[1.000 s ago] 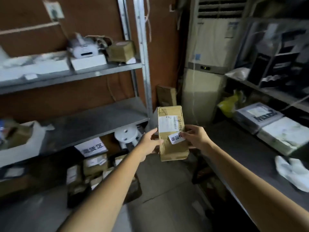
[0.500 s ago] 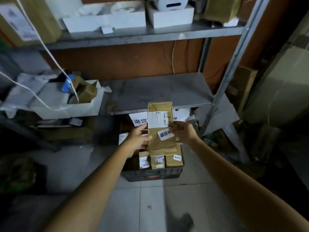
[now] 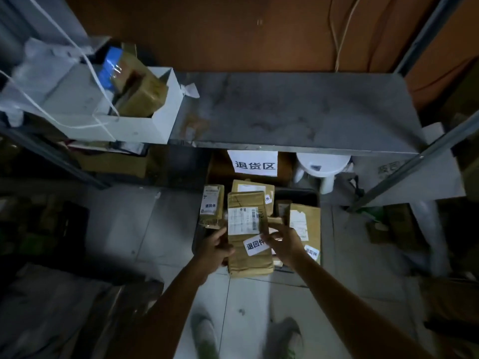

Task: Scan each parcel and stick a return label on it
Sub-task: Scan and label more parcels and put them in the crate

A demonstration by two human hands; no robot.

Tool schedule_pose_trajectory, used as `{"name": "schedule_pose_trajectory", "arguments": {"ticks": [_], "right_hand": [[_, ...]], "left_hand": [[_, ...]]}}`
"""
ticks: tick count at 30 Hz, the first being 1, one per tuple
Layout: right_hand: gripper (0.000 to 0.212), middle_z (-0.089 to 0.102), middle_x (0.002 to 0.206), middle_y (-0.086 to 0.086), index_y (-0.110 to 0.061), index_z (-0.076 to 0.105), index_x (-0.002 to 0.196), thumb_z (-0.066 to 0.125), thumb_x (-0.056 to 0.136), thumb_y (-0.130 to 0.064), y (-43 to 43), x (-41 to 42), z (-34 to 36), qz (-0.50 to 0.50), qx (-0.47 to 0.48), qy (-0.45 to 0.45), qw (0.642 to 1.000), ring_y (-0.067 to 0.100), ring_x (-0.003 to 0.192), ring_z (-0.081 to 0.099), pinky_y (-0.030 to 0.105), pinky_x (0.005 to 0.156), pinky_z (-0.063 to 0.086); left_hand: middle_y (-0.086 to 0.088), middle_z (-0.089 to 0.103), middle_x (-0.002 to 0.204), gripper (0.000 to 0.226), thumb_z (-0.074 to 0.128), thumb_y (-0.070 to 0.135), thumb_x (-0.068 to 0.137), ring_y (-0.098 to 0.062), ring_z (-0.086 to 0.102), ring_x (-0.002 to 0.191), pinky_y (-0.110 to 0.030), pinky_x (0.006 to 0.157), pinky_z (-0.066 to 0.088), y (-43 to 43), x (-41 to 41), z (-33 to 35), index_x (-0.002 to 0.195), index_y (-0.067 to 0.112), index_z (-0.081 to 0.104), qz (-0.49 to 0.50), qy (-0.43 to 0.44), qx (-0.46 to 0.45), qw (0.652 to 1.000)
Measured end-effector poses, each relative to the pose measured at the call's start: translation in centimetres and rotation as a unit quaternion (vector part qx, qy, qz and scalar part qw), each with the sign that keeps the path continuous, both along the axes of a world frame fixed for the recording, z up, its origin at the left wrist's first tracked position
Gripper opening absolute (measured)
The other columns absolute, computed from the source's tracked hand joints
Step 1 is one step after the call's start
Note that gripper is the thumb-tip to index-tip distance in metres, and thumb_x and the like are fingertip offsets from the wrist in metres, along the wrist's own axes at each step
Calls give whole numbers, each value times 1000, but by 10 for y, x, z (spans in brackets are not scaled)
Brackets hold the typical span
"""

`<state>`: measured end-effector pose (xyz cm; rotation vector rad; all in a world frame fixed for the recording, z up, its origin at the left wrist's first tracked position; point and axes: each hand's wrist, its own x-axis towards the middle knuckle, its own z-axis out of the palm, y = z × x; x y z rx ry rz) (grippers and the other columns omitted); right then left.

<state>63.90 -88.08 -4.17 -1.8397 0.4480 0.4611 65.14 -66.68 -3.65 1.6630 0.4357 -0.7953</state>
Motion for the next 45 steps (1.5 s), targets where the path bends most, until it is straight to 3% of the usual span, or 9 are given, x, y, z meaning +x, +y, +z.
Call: {"name": "schedule_pose_trajectory", "arguments": {"ticks": [4, 12, 15, 17, 20, 24, 27, 40, 45], "right_hand": [[31, 72, 92, 0, -24, 65, 122, 70, 91, -27, 20, 19, -68, -14, 15, 41, 999, 17, 91, 69, 39, 73, 61], [29, 73, 98, 4, -21, 66, 120, 70, 91, -26, 50, 37, -179, -57, -6, 80, 995, 13, 84, 68, 28, 66, 59], [35, 72, 99, 2, -22, 63, 126, 69, 92, -22, 52, 48, -204, -90, -19, 71, 993, 2, 68, 60, 9, 46, 44], [39, 72, 104, 4, -22, 61, 129, 70, 91, -20, 50, 54, -217, -101, -16, 68, 992, 7, 73, 63, 13, 50, 48], [42, 71, 107, 8, -21, 59, 127, 73, 88, -13, 53, 53, -233, -104, 6, 86, 991, 17, 88, 69, 27, 55, 56], [40, 69, 107, 8, -29, 57, 114, 74, 85, -7, 62, 43, -246, -102, 20, 94, 990, 19, 89, 70, 32, 58, 59], [47, 69, 102, 1, -25, 57, 123, 77, 83, -10, 63, 38, -248, -79, -2, 97, 992, 20, 91, 70, 40, 69, 62], [50, 65, 94, -7, -18, 54, 132, 74, 87, -19, 65, 26, -243, -87, -16, 106, 990, 19, 92, 69, 39, 77, 61], [49, 70, 113, 8, -15, 53, 132, 72, 89, -28, 61, 27, -240, -93, -33, 113, 989, 22, 91, 71, 41, 72, 62]], "left_hand": [[-5, 49, 142, 66, 64, 2, 90, -27, 52, 122, -37, 79, 55, 19, 21, -64, 146, 27, 41, 0, 35, -19, 999], [21, 64, 104, 50, 63, 1, 90, -5, 60, 97, -21, 62, 55, 46, 50, -186, 111, 46, 60, -28, 59, -44, 997], [17, 65, 107, 55, 63, -2, 89, -17, 60, 110, -39, 83, 58, 40, 65, -218, 122, 41, 58, -37, 30, -49, 998], [14, 59, 109, 64, 64, -5, 87, -24, 55, 118, -53, 97, 50, 37, 74, -235, 141, 26, 47, -29, 13, -30, 999], [17, 56, 107, 67, 64, -7, 85, -22, 54, 117, -51, 100, 48, 43, 71, -261, 142, 24, 46, -30, -2, -11, 1000], [4, 54, 126, 71, 66, -4, 85, -26, 46, 129, -54, 103, 45, 56, 59, -280, 144, 27, 43, -23, 10, -2, 1000], [-8, 46, 144, 76, 66, -5, 84, -29, 42, 136, -57, 105, 43, 58, 53, -283, 147, 28, 38, -19, 24, 12, 999], [-10, 45, 147, 66, 69, 13, 88, -30, 47, 131, -52, 98, 50, 46, 43, -271, 146, 23, 39, 9, 8, 65, 998], [-9, 53, 139, 54, 68, 13, 88, -27, 55, 121, -35, 82, 55, 47, 40, -260, 138, 23, 50, -8, -19, 100, 995]]}}
